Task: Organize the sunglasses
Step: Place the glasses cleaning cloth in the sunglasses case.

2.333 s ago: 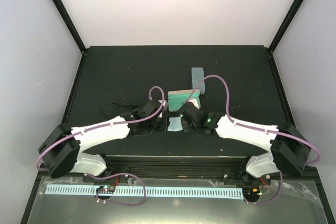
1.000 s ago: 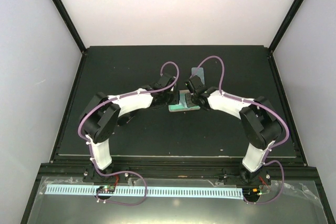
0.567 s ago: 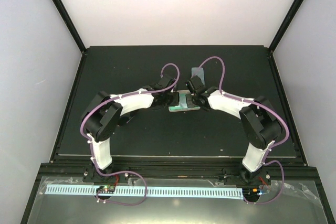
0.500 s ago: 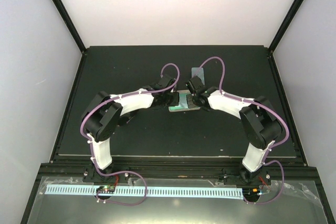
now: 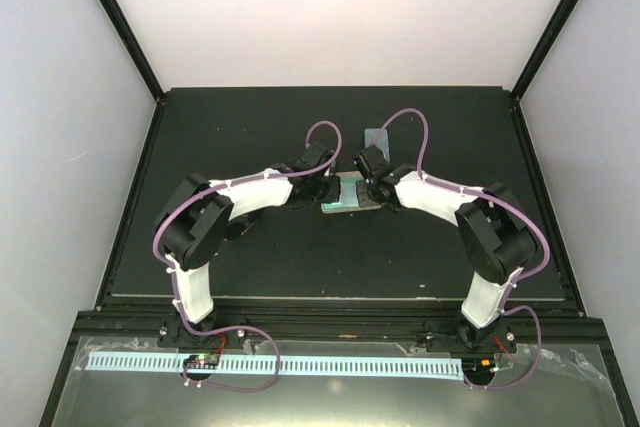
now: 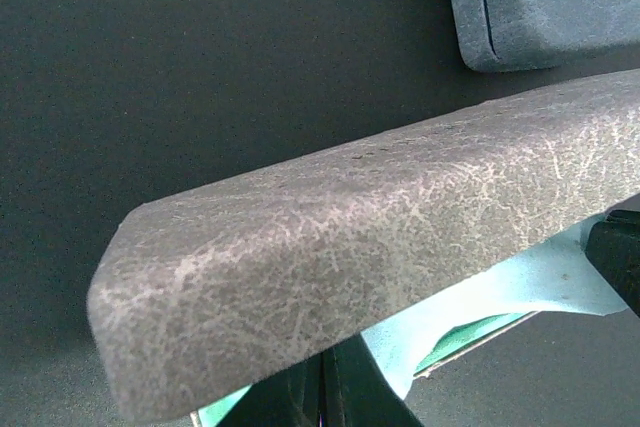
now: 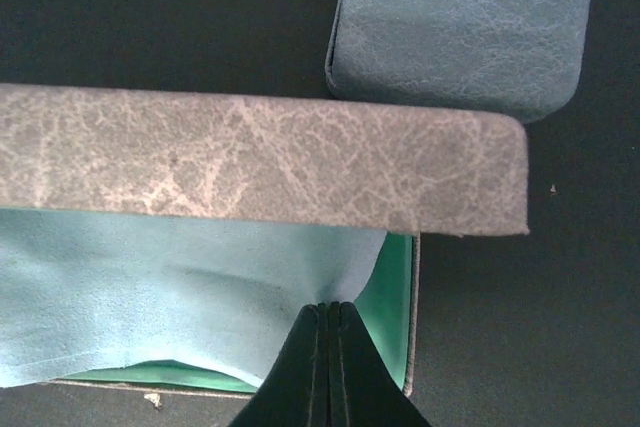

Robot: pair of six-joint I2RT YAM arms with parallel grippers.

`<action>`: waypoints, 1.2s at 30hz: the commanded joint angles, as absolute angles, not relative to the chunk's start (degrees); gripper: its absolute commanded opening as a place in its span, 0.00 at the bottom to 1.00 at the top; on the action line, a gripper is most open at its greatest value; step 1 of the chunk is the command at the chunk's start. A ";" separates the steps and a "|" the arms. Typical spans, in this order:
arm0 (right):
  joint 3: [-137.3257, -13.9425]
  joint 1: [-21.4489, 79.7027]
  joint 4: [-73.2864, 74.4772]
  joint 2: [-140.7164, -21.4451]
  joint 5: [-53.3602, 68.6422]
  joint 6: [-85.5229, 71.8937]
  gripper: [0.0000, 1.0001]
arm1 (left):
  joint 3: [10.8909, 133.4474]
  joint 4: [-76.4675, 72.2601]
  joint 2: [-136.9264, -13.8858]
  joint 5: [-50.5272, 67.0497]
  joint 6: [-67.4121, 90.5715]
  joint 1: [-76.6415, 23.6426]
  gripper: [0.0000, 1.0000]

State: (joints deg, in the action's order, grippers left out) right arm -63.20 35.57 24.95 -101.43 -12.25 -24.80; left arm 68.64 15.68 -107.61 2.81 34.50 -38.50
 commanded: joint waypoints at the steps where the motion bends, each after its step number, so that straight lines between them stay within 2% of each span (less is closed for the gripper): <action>1: -65.10 35.23 25.26 -103.37 -12.36 -25.26 0.01 | 68.58 15.97 -107.52 2.77 34.17 -38.10 0.02; 8: -65.89 35.17 26.02 -104.75 -13.46 -25.42 0.07 | 68.13 15.77 -107.99 2.71 34.54 -38.01 0.01; 12: -65.39 35.19 26.02 -103.17 -14.59 -25.43 0.22 | 67.41 15.25 -107.83 3.72 34.64 -38.01 0.02; 15: -64.75 35.23 25.92 -101.28 -15.92 -25.96 0.27 | 66.83 14.96 -107.34 3.99 34.65 -38.04 0.02; 20: -63.55 35.21 23.52 -99.44 -13.46 -25.98 0.27 | 66.47 14.74 -107.39 4.13 34.72 -38.01 0.02; 29: -61.77 35.23 17.31 -101.71 -7.39 -27.55 0.19 | 66.45 14.66 -108.25 4.46 34.76 -38.05 0.01; 36: -60.88 35.21 15.37 -104.69 -7.91 -29.50 0.17 | 66.44 15.01 -108.78 4.39 34.80 -38.04 0.01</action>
State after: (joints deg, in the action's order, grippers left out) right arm -61.89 35.57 17.89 -102.67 -8.05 -27.68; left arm 66.50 15.33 -107.66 3.57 34.57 -38.30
